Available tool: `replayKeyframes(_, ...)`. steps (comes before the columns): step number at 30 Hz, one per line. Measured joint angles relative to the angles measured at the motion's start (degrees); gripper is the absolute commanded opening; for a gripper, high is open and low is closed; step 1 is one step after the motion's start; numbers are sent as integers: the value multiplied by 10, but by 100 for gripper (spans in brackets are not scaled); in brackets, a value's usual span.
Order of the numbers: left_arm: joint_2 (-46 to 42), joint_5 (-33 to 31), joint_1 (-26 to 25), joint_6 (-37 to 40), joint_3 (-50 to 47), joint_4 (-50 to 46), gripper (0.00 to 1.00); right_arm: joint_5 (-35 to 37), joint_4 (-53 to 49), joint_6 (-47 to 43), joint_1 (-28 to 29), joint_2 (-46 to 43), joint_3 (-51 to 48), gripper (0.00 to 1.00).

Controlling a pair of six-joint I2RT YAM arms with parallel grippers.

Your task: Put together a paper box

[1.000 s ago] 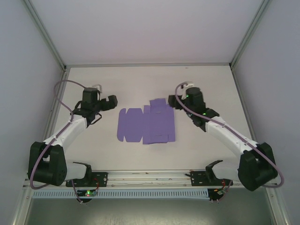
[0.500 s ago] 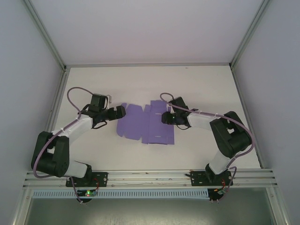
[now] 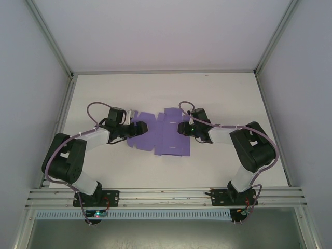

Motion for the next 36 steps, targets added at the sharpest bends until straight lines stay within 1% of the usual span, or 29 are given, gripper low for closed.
replayKeyframes(1,0,2,0,-2,0,1,43,-1,3,0,0,0,-1,41)
replayKeyframes(2,0,1,-1,-4,2,2,38,-1,6,0,0,0,-2,41)
replayKeyframes(4,-3,-2,-1,-7,4,2,35,-2,5,-1,-3,-3,-3,42)
replayKeyframes(5,-6,0,-2,-7,4,2,31,-2,4,-2,-4,-6,-5,46)
replayKeyframes(6,-9,0,-3,-7,4,2,25,-3,0,-4,-7,-11,-7,50)
replayKeyframes(8,-15,8,-4,-4,7,1,9,-6,-14,-7,-11,-26,-11,54)
replayKeyframes(9,-18,11,-7,-3,9,1,3,-6,-23,-9,-13,-36,-13,57)
replayKeyframes(10,-22,12,-7,-2,10,2,2,-7,-34,-11,-15,-50,-16,62)
replayKeyframes(12,-32,16,-7,-5,13,3,3,-9,-52,-18,-25,-81,-21,68)
replayKeyframes(14,-49,19,-7,-5,14,3,3,-16,-62,-26,-39,-122,-29,76)
replayKeyframes(16,-73,23,-7,-5,14,2,3,-29,-64,-32,-59,-171,-43,80)
replayKeyframes(17,-88,26,-7,-5,14,2,3,-37,-64,-34,-70,-194,-51,85)
replayKeyframes(19,-126,30,-7,-10,17,2,3,-57,-61,-35,-95,-244,-73,87)
replayKeyframes(22,-185,32,-7,-17,25,5,2,-92,-38,-30,-128,-308,-116,88)
replayKeyframes(23,-203,32,-7,-22,26,9,1,-103,-32,-28,-134,-324,-127,88)
replayKeyframes(27,-269,42,-7,-46,27,27,0,-160,-1,-18,-138,-368,-152,88)
replayKeyframes(32,-320,59,-7,-68,27,37,0,-204,48,-2,-139,-384,-152,82)
replayKeyframes(36,-346,62,-7,-74,26,42,0,-244,86,13,-139,-376,-149,72)
